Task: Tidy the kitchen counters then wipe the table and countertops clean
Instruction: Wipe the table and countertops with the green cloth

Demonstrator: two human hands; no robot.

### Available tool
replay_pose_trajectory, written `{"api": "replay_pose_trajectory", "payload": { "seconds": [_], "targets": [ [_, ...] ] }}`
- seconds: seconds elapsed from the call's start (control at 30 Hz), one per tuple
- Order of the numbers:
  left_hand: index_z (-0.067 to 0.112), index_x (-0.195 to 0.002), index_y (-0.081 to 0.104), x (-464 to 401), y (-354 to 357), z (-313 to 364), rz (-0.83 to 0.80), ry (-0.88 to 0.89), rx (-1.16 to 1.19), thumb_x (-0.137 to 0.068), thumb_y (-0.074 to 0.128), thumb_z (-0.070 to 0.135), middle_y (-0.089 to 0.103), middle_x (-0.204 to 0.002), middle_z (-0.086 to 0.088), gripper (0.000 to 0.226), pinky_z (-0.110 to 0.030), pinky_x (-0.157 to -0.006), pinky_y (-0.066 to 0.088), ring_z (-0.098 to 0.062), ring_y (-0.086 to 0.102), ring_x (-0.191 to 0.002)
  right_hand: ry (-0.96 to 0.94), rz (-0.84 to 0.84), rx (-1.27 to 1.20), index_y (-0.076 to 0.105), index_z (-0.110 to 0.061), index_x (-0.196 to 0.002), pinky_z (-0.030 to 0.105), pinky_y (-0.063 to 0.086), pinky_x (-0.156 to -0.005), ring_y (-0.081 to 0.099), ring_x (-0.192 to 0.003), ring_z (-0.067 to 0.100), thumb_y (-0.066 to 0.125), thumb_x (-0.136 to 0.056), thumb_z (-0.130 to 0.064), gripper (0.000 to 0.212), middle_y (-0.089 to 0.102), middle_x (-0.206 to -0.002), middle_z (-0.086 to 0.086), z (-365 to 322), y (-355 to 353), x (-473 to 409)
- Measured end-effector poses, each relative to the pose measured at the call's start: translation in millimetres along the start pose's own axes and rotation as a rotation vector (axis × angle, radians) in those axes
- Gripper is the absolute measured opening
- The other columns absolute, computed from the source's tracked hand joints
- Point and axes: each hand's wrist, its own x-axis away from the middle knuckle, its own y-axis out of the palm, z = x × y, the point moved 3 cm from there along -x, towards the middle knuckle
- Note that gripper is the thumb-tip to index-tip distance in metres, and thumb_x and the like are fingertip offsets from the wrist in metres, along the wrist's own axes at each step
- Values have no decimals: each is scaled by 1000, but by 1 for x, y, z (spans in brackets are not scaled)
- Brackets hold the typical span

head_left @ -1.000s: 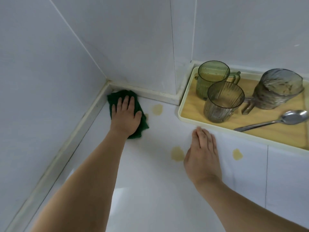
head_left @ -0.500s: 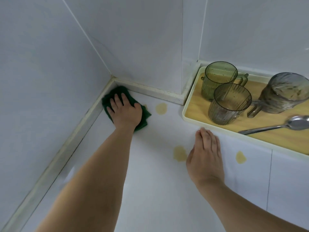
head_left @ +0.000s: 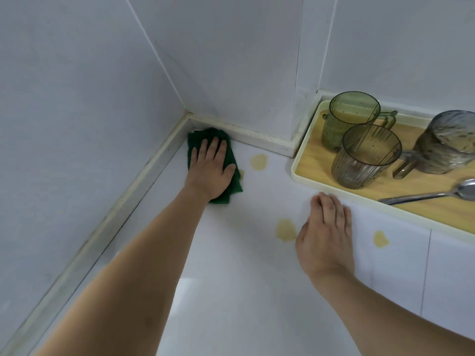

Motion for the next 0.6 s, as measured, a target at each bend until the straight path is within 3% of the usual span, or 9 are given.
{"api": "replay_pose_trajectory", "payload": {
  "seconds": [0.1, 0.2, 0.27, 0.47, 0.6],
  "targets": [
    [20, -158, 7, 26, 1, -7, -11, 223, -14, -94, 13, 58, 2, -165, -1, 75, -45, -123, 0, -24, -3, -151, 1, 20, -12, 53, 2, -128, 49, 21, -115, 39, -132, 35, 30, -87, -20, 52, 49, -136, 17, 0, -1, 0],
    [23, -158, 9, 49, 6, -30, -23, 364, -3, -94, 14, 61, 3, -165, 2, 74, -44, -123, 1, -20, -4, -151, 5, 32, -20, 53, 2, -128, 50, 22, -115, 39, -131, 36, 29, -90, -21, 51, 49, -135, 17, 0, -1, 0],
    [25, -158, 7, 53, 6, -44, -42, 280, 32, -92, 19, 63, 1, -165, 2, 76, -43, -123, 1, -18, -5, -151, -2, 23, -16, 53, 2, -129, 50, 22, -115, 39, -131, 36, 29, -89, -20, 51, 48, -136, 17, 0, -1, 1],
    [17, -157, -7, 5, -8, -24, -125, -253, 186, -94, 39, 52, -6, -164, -7, 85, -47, -121, -1, -29, -7, -150, 6, 28, -17, 53, 2, -128, 49, 20, -116, 38, -131, 35, 29, -89, -20, 51, 48, -135, 16, -1, -1, 0],
    [15, -157, -1, -12, -8, -4, -70, -337, 191, -94, 32, 45, -4, -164, -8, 77, -50, -120, -4, -30, -7, -150, 5, 31, -13, 52, 2, -129, 49, 20, -116, 38, -132, 35, 29, -90, -20, 51, 48, -135, 16, 0, 1, -1]
  ]
}}
